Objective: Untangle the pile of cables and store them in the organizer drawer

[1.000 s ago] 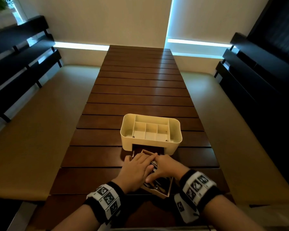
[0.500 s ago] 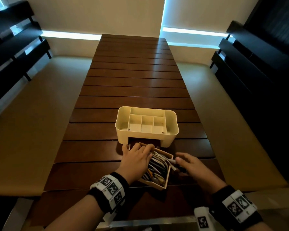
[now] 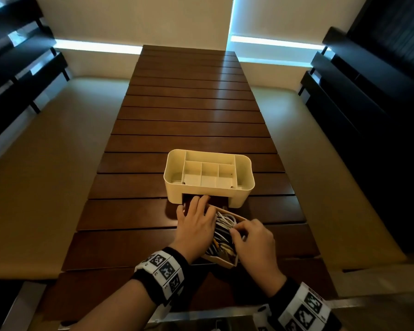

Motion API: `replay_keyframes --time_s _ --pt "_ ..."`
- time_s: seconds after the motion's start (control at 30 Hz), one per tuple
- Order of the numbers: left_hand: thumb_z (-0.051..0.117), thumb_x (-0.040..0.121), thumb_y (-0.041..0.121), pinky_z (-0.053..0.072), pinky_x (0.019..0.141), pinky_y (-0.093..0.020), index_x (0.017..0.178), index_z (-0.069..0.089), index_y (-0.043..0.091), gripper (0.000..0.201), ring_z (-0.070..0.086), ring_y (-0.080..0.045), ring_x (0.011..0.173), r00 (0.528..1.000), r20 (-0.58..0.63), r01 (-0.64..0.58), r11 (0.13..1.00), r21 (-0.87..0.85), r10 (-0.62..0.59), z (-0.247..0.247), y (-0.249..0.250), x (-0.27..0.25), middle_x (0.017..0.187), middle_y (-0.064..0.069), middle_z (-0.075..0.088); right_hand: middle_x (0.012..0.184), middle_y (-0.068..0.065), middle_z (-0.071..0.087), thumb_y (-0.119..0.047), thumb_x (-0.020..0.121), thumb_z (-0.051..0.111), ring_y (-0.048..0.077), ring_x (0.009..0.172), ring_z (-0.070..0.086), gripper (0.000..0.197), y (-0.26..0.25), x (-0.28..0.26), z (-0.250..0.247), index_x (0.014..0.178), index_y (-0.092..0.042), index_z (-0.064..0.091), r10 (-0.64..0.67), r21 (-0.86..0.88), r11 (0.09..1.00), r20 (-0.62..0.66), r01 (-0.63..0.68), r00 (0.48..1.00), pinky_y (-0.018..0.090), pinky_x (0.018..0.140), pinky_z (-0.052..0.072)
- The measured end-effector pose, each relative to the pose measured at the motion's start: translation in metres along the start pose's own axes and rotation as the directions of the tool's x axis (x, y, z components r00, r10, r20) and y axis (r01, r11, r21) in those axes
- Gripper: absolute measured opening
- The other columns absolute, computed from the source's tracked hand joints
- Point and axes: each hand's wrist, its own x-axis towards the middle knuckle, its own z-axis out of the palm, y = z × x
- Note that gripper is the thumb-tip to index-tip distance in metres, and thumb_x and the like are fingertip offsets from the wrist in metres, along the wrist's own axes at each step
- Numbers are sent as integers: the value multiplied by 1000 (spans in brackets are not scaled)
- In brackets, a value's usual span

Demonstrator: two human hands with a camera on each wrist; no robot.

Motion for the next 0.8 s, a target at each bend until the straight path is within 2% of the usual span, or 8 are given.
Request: replay_keyframes --time_s 0.1,0.2,0.27,0.33,0.47,0.63,0.7,0.8 --pt "35 88 31 49 78 -51 91 55 22 22 59 -24 109 1000 15 -3 999 -38 3 0 1 -1 112 -1 64 111 -1 63 -26 95 44 15 100 59 30 -1 -6 -13 120 -24 61 10 -102 995 166 7 986 26 83 43" --pt "34 88 31 49 71 -46 92 55 22 23 57 -23 105 1000 13 8 999 -43 -8 2 0 -2 108 0 64 114 -2 64 -12 94 45 10 97 59 37 11 -6 -21 126 -27 56 1 8 1000 272 -3 962 18 79 46" --pt "34 88 32 49 67 -42 93 55 22 24 56 -24 102 1000 0 11 999 -50 -11 3 0 -1 107 0 62 112 -6 66 -6 90 55 -3 88 57 36 20 -4 -20 120 -25 61 13 136 989 273 -52 962 3 72 43" --pt "35 88 32 50 65 -40 92 56 21 24 57 -25 101 1000 -16 5 999 -42 -6 4 1 -1 106 -2 62 107 -8 68 -5 84 64 -12 80 54 32 23 -1 -18 111 -22 66 50 220 970 246 -106 968 -2 67 42" --pt "46 87 24 51 63 -38 90 58 15 15 56 -30 98 994 -30 100 993 -57 -101 4 4 -4 106 -10 62 96 -8 71 -16 76 75 -7 81 59 29 23 12 -13 104 -22 71 73 241 961 244 -133 967 2 67 44" --pt "54 82 20 50 61 -38 89 59 12 12 56 -33 94 987 -25 159 987 -27 -159 2 8 -8 105 -14 62 89 -1 69 -11 72 78 8 83 63 18 19 24 -3 88 -17 72 156 209 956 223 -204 962 17 71 51" --pt "58 81 18 52 68 -40 89 59 11 10 57 -34 97 990 -33 137 990 -32 -138 2 8 -8 104 -14 63 82 -3 68 -10 72 78 6 77 61 13 19 23 1 78 -17 69 206 228 942 194 -248 959 12 63 46" --pt "49 85 18 52 78 -41 86 57 12 10 57 -35 103 994 -43 103 994 -45 -105 3 5 -8 101 -14 63 79 -5 65 -16 74 75 11 80 60 16 16 22 8 66 -21 62 239 142 957 105 -253 965 21 67 46"
